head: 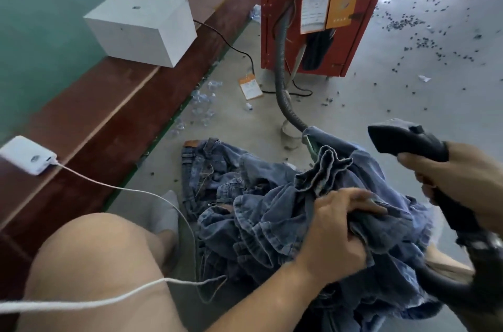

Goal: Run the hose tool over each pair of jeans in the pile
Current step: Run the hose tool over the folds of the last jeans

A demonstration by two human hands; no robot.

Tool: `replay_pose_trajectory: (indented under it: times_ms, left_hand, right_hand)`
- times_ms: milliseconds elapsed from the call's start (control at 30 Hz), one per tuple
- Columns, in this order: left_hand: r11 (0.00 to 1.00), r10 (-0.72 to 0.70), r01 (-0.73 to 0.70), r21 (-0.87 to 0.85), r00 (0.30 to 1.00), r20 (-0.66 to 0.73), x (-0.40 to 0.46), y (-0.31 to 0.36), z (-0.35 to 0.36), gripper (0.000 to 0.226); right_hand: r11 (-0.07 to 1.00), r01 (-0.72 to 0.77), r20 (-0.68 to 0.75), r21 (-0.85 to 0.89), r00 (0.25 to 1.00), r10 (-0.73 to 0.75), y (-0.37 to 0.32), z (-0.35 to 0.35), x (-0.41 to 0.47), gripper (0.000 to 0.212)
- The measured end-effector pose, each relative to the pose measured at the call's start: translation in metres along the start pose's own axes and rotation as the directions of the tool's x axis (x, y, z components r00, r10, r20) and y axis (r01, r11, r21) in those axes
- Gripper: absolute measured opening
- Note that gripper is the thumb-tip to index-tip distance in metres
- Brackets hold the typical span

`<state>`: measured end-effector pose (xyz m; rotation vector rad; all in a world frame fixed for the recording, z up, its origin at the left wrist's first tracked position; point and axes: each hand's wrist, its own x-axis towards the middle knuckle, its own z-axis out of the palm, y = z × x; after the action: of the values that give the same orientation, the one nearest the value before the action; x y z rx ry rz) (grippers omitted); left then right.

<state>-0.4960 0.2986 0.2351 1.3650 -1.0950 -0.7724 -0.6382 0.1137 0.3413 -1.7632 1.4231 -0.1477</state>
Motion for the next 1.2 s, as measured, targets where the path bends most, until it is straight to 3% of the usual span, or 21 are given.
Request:
replay_pose_trajectory:
  times_ms: [67,100,167,233,300,400,567,733,800,900,1033,1100,1200]
  left_hand:
    - [0.983,-0.104,0.075,-0.169,0.98,-0.17,-0.006,0.001,0.002,0.059]
    - [0.97,-0.179,0.11,-0.219,0.927,-0.331,-0.006,0.0,0.003,0.051]
    - [0.921,-0.385,0.265,-0.285,0.73,-0.565,0.001,-0.008,0.0,0.03]
    - [0.77,-0.634,0.403,-0.494,0.572,-0.521,0.013,-0.014,-0.01,0.037]
    - [0.608,-0.767,0.408,-0.681,0.524,-0.371,0.025,-0.022,-0.021,0.042]
    - [0.454,-0.818,0.374,-0.809,0.535,-0.212,0.036,-0.023,-0.035,0.02]
    - [0.617,-0.772,0.483,-0.621,0.523,-0.36,0.044,-0.031,-0.037,0.01]
    - [0.677,-0.716,0.373,-0.634,0.53,-0.453,0.046,-0.022,-0.035,0.01]
    - [0.627,-0.723,0.287,-0.724,0.561,-0.404,0.049,-0.009,-0.03,0.015]
    - [0.449,-0.709,0.143,-0.882,0.657,-0.254,0.054,0.01,-0.026,0.017]
    - [0.204,-0.722,0.16,-0.966,0.691,-0.039,0.047,0.019,-0.03,0.029]
    - [0.166,-0.736,0.19,-0.968,0.677,0.007,0.045,0.017,-0.031,0.027]
    - [0.194,-0.742,0.227,-0.954,0.67,0.009,0.048,0.014,-0.031,0.021]
  right_hand:
    - [1.0,0.011,-0.033,0.002,0.999,-0.011,0.008,-0.006,0.005,0.072]
    - [0.999,0.033,-0.044,-0.023,0.998,-0.034,0.01,-0.007,0.002,0.076]
    - [0.99,0.099,-0.03,-0.102,0.994,-0.103,0.003,-0.003,-0.008,0.074]
    - [0.962,0.181,0.015,-0.204,0.983,-0.182,-0.019,0.008,-0.025,0.062]
    - [0.93,0.262,0.08,-0.256,0.965,-0.25,-0.042,0.023,-0.041,0.043]
    - [0.869,0.376,0.094,-0.322,0.926,-0.365,-0.063,0.046,-0.05,0.018]
    - [0.856,0.39,0.133,-0.339,0.921,-0.367,-0.067,0.062,-0.045,0.012]
    - [0.854,0.399,0.079,-0.333,0.915,-0.396,-0.066,0.051,-0.047,0.011]
    - [0.853,0.418,0.045,-0.312,0.903,-0.427,-0.067,0.045,-0.051,0.011]
    - [0.859,0.433,-0.021,-0.272,0.89,-0.455,-0.064,0.036,-0.06,0.015]
    - [0.88,0.425,-0.089,-0.21,0.888,-0.45,-0.056,0.022,-0.066,0.031]
    - [0.878,0.421,-0.045,-0.229,0.896,-0.441,-0.049,0.017,-0.067,0.025]
    - [0.882,0.38,0.104,-0.279,0.925,-0.366,-0.038,0.014,-0.067,0.016]
